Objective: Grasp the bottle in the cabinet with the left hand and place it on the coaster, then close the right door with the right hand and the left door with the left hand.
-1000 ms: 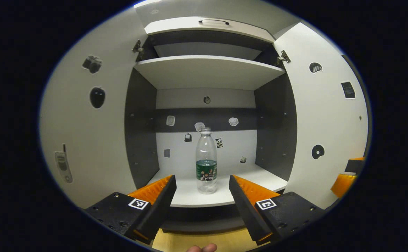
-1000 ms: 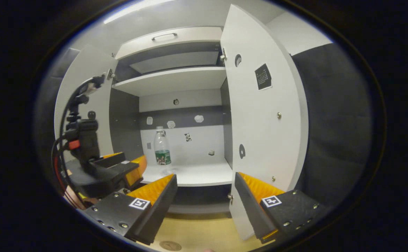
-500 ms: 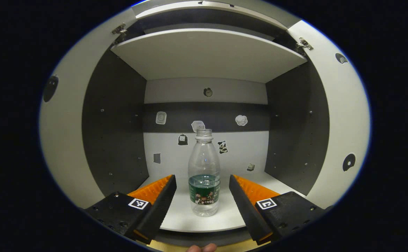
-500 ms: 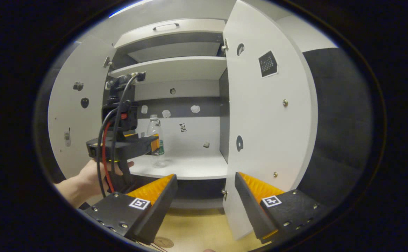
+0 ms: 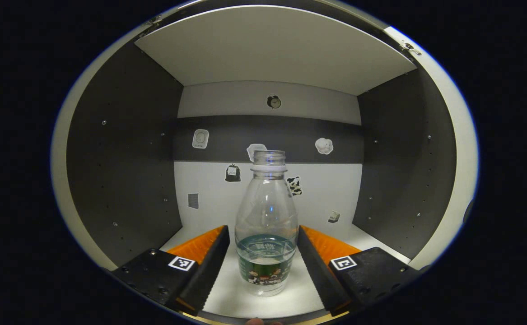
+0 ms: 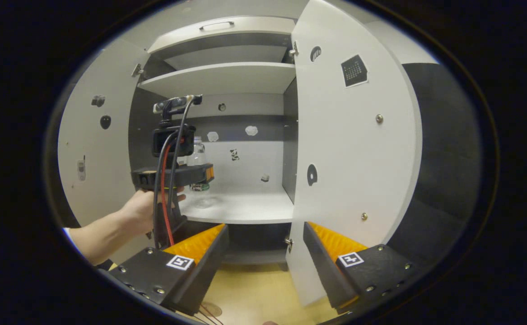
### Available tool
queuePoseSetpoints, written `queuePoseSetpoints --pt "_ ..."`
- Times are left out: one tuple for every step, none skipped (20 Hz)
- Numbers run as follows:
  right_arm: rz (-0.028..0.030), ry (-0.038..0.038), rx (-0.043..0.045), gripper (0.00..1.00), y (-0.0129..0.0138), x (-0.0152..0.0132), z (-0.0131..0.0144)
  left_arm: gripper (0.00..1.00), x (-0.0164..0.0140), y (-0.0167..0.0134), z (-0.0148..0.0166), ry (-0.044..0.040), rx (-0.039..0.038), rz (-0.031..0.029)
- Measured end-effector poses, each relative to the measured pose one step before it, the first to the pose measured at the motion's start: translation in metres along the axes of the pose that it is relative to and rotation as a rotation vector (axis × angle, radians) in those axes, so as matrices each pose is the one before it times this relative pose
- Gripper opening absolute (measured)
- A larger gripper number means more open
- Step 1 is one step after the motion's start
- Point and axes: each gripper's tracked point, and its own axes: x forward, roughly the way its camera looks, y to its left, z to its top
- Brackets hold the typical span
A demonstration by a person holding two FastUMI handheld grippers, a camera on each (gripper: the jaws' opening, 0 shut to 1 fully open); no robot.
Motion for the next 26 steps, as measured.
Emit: queuePoseSetpoints --pt "-0.00067 0.00317 0.00162 1.0 -0.00016 -0.00165 -0.0017 0.82 -0.00127 0.00086 -0.00025 0.00124 0.00319 0.00119" --pt "-0.00186 -0.00139 0.00182 1.0 -0.00106 -0.00137 0.00012 0.82 -0.0033 -0.00122 -0.00006 0.00511 0.0029 -0.00331" --pt "-0.0004 -0.00148 0.00305 1.0 -0.00091 -0.00177 0.00031 0.82 -0.00266 -0.00061 0.0009 0.00128 -0.00444 -0.00149" --pt "0.00201 -0.0004 0.00442 1.0 -0.00041 -0.00218 -0.00003 0.82 -0.00683 -0.00143 0.00315 -0.00025 -0.00611 -0.00639" --pt "0.00458 -0.002 0.00369 1.0 -0.00011 -0.00228 -0.00031 0.82 -0.00843 -0.00009 0.00595 -0.01572 -0.002 0.001" --pt "0.00415 -0.00162 0.004 1.0 -0.00056 -0.00288 -0.0002 0.82 -0.01064 0.00015 0.00776 -0.01983 0.00339 0.0003" --pt "0.00378 -0.00035 0.00356 1.0 -0.001 -0.00232 -0.00095 0.82 -0.01228 -0.00046 0.00716 -0.02116 0.00718 -0.00007" --pt "0.00344 0.00117 0.00232 1.0 -0.00151 -0.0036 -0.00132 0.81 -0.01345 -0.00033 0.00774 -0.02036 0.00861 -0.00002" --pt "0.0021 0.00037 0.00091 1.0 -0.00197 -0.00362 -0.00151 0.81 -0.01533 -0.00039 0.00787 -0.02601 0.00483 0.00187" --pt "0.00209 0.00167 0.00023 1.0 -0.00218 -0.00417 -0.00239 0.81 -0.01441 -0.00028 0.00813 -0.02295 0.00502 0.00185" --pt "0.00126 0.00432 0.00176 1.0 -0.00168 -0.00302 -0.00226 0.81 -0.01556 0.00001 0.0043 -0.01678 0.00377 0.00163" --pt "0.00339 0.00696 0.00394 1.0 -0.00158 -0.00349 -0.00289 0.81 -0.01505 -0.00182 0.00288 -0.00483 0.00269 -0.00446" --pt "0.00456 0.00535 0.00587 1.0 -0.00121 -0.00389 -0.00292 0.81 -0.0149 -0.00115 -0.00018 -0.00055 -0.002 -0.00113" --pt "0.00276 0.00276 0.00387 1.0 -0.00175 -0.00394 -0.0019 0.81 -0.01417 -0.00094 -0.0013 0.00458 -0.00205 -0.00258" --pt "0.00042 0.00372 0.00166 1.0 -0.00306 -0.00397 -0.00259 0.81 -0.01417 -0.00005 -0.0035 0.00355 0.00029 0.00138" --pt "0.00111 0.00226 0.00035 1.0 -0.00268 -0.00431 -0.0022 0.82 -0.01382 0.0015 -0.00305 -0.00458 0.00115 0.00638" --pt "0.00234 0.00133 0.00101 1.0 -0.00308 -0.00437 -0.00218 0.81 -0.01253 -0.00104 -0.00581 0.00006 0.00192 0.00399" --pt "0.00325 0.00307 0.00326 1.0 -0.00158 -0.0034 -0.00194 0.81 -0.01149 -0.00101 -0.00775 0.00265 0.0083 0.00114" --pt "0.00105 0.00649 0.00358 1.0 -0.00255 -0.0034 -0.00373 0.82 -0.01148 0.0009 -0.0102 0.0135 0.01072 0.00831" --pt "0.00035 0.01021 0.00513 1.0 -0.00192 -0.00239 -0.00456 0.81 -0.0113 -0.002 -0.0099 0.01073 0.01156 -0.00101" --pt "0.00219 0.00969 0.00335 1.0 -0.00142 -0.00329 -0.00592 0.81 -0.00954 -0.00227 -0.01123 0.01583 0.0018 0.00163" --pt "0.00039 0.01251 0.00218 1.0 -0.00163 -0.00214 -0.00519 0.81 -0.00999 -0.00248 -0.01126 0.01381 -0.00527 -0.00254" --pt "-0.0006 0.01363 0.00071 1.0 -0.00209 -0.00279 -0.00644 0.81 -0.00897 -0.00164 -0.01192 0.01278 -0.00671 0.00138" --pt "-0.00144 0.01135 0.00113 1.0 -0.00121 -0.00265 -0.00517 0.81 -0.00809 -0.00182 -0.01337 0.0135 -0.00188 -0.00133" --pt "-0.00181 0.01036 0.00142 1.0 -0.00184 -0.00288 -0.00596 0.81 -0.00773 -0.00154 -0.01695 0.01654 0.00362 0.0032" --pt "-0.00219 0.00943 0.00341 1.0 -0.00176 -0.00225 -0.00466 0.81 -0.00559 -0.00098 -0.01575 0.01727 0.00981 0.00377"
